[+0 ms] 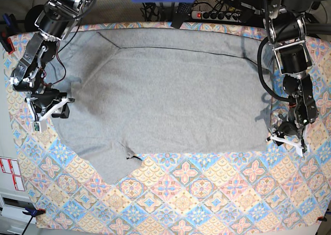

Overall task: Fold the T-shirt properly
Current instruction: 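Release and move both grippers to the shirt's side edges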

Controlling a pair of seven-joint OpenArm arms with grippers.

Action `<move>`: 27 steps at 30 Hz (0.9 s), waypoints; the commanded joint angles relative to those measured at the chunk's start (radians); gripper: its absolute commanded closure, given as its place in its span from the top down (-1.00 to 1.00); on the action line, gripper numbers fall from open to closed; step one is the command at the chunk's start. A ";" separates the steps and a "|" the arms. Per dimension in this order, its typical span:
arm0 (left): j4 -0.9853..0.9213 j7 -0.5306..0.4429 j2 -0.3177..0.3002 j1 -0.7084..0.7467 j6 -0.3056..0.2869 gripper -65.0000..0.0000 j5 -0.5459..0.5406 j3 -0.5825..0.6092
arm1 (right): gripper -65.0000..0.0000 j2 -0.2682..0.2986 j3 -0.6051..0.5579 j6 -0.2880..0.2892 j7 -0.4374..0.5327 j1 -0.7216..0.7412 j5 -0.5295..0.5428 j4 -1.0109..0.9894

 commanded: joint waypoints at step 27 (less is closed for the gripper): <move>-0.258 -0.227 0.117 -0.105 -0.002 -0.06 0.166 0.002 | -0.43 -0.006 0.002 0.003 0.020 0.015 0.013 -0.004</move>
